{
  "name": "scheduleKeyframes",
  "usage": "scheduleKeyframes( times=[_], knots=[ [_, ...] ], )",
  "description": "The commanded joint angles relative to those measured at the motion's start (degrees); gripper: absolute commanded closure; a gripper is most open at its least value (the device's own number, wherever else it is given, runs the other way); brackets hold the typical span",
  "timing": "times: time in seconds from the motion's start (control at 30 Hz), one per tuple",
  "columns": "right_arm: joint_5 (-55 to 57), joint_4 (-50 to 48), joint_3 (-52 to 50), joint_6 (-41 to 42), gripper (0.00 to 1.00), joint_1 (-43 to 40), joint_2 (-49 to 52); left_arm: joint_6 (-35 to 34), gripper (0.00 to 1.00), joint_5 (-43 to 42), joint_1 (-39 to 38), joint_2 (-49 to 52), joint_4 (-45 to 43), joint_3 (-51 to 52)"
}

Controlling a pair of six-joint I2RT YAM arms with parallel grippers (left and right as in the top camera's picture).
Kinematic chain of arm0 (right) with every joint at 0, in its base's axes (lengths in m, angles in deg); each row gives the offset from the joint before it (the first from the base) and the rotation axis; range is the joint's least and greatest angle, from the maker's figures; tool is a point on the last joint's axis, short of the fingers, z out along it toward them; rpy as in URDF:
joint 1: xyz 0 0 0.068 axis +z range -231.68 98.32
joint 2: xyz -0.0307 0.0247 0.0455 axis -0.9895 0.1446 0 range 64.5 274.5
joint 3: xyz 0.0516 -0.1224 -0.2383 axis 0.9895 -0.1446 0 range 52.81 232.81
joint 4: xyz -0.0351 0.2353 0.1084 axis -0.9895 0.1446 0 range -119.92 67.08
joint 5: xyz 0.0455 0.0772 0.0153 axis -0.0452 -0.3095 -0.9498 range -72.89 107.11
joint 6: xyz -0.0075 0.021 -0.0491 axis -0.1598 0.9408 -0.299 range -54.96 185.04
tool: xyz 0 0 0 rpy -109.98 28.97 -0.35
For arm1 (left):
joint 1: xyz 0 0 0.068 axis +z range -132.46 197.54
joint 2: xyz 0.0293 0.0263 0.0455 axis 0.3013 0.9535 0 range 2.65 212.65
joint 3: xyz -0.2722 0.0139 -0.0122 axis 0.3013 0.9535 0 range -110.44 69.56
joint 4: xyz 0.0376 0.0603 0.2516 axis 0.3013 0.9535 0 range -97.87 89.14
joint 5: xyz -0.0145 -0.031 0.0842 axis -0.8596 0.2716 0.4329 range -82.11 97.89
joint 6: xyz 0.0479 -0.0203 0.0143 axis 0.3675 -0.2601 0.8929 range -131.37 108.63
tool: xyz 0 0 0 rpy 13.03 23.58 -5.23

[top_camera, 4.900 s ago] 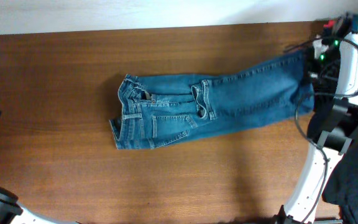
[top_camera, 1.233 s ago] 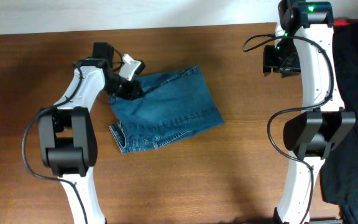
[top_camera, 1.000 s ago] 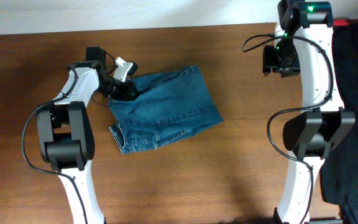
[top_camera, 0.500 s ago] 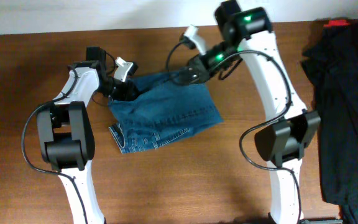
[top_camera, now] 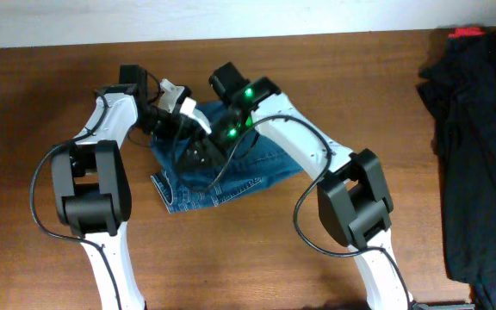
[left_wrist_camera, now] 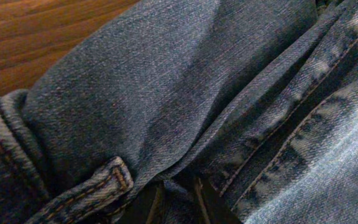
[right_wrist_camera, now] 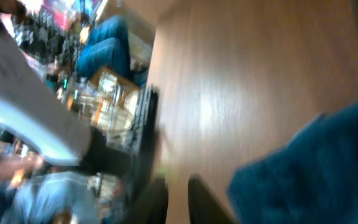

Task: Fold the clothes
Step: 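Grasp the jeans' right side with the right gripper beside the left gripper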

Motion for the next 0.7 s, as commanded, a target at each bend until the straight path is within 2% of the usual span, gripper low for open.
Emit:
scheduleKeyframes(
  times=[0.0, 0.07, 0.17, 0.33, 0.4, 0.53, 0.67],
  knots=[
    [0.0, -9.6, -5.6, 10.0, 0.83, 1.4, 0.0, -0.2, 0.82, 5.5, 0.3, 4.1, 1.4, 1.2],
    [4.8, -16.0, -8.5, 15.1, 0.83, 1.9, 0.0, -0.2, 0.82, 5.5, 0.3, 4.1, 1.7, 1.2],
    [11.5, -20.4, -11.3, 18.3, 0.83, 2.7, 0.0, -0.2, 0.82, 5.5, 0.3, 4.1, 1.9, 1.2],
    [26.0, -20.9, -16.2, 19.4, 0.83, 4.1, 0.0, -0.1, 0.82, 5.5, 0.3, 4.1, 2.1, 1.2],
    [32.8, -22.4, -19.6, 23.1, 0.82, 4.3, 0.5, -0.2, 0.82, 5.5, 0.3, 4.1, 2.2, 1.2],
    [33.4, -26.9, -24.6, 25.9, 0.77, 4.1, 1.7, -0.2, 0.82, 5.5, 0.3, 4.1, 2.6, 1.2],
    [33.5, -27.2, -25.4, 25.9, 0.71, 4.1, 1.9, -0.1, 0.82, 5.7, 0.3, 4.1, 2.8, 1.2]
  ],
)
